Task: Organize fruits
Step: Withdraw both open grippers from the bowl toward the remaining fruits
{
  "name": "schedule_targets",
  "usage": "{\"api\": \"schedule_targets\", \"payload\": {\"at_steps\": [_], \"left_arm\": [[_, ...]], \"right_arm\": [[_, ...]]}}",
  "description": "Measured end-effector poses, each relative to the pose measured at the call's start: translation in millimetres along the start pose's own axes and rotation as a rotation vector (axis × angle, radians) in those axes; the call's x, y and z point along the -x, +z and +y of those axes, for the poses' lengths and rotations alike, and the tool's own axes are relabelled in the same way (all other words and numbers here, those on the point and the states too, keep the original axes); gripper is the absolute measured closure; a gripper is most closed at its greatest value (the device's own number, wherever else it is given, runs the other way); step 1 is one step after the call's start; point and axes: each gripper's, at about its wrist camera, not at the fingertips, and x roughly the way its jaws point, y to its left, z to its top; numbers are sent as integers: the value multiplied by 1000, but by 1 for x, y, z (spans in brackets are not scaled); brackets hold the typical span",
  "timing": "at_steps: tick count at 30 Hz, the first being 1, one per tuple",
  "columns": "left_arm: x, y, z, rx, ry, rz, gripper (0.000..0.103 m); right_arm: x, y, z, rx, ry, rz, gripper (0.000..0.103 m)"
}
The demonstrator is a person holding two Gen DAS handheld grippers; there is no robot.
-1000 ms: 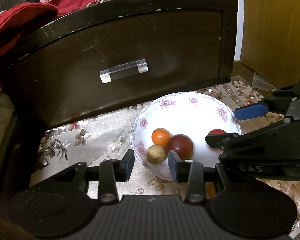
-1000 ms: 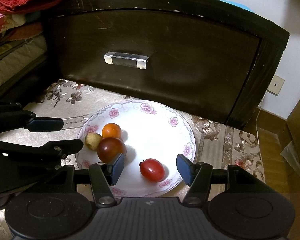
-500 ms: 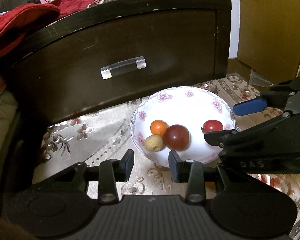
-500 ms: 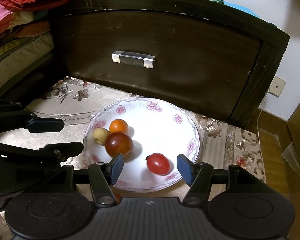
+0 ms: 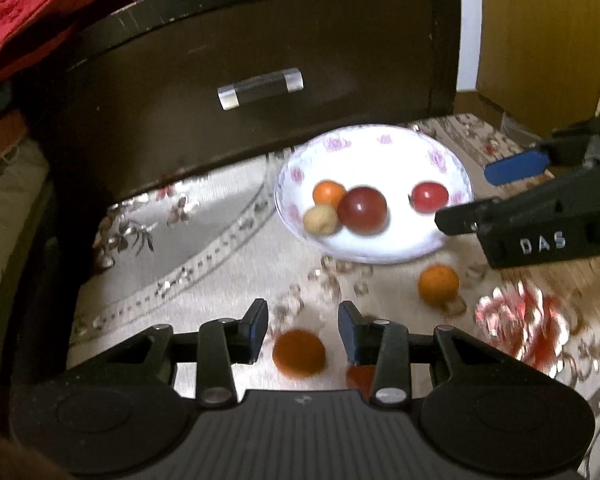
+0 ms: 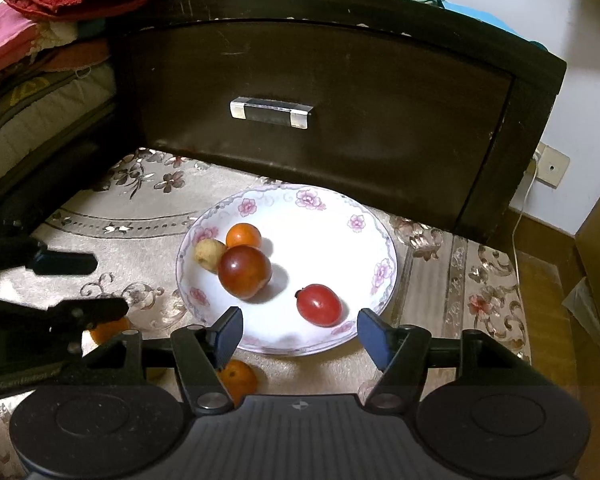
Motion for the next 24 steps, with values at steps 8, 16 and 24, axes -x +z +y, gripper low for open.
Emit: {"api": "schedule_targets", "payload": {"at_steps": [8, 16, 24], "left_arm": [[5, -15, -5, -21, -42, 31, 58], [0, -30, -16, -37, -104, 68, 58], [-13, -34, -14, 2, -156, 77, 58]], "right_arm": [[3, -18, 6, 16, 31, 46, 43], [-3, -27, 11, 20, 62, 83, 43], [-18, -29, 11, 14, 80, 110, 44]]}}
